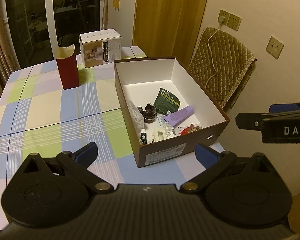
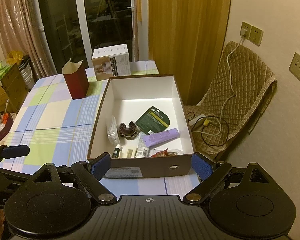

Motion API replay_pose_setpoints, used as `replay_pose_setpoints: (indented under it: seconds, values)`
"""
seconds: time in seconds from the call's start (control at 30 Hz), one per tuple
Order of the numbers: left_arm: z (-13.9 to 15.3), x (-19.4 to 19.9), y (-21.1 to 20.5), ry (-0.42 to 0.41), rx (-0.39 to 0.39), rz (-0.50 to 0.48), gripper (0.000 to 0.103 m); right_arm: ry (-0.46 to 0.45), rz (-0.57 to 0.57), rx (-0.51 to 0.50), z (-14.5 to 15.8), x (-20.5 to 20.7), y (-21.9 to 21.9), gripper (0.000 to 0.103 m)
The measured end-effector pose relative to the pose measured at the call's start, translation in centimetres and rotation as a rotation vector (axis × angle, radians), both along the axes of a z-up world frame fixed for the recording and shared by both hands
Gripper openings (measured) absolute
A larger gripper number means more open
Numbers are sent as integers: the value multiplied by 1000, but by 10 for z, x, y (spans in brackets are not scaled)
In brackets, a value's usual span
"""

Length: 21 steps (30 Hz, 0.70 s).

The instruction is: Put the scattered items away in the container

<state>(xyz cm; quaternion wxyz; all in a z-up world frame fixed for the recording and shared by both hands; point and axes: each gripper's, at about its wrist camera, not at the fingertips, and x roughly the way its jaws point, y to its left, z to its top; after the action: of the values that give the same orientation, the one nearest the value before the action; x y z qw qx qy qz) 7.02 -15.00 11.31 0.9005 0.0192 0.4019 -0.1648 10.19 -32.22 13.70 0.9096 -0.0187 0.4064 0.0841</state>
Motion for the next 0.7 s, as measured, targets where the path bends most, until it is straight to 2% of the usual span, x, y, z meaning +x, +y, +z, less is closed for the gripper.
replay_pose_setpoints:
  seconds: [0.7]
  values:
    - [-6,3,-8,24,13,5,102,12,-10,9,0,1,-7,93]
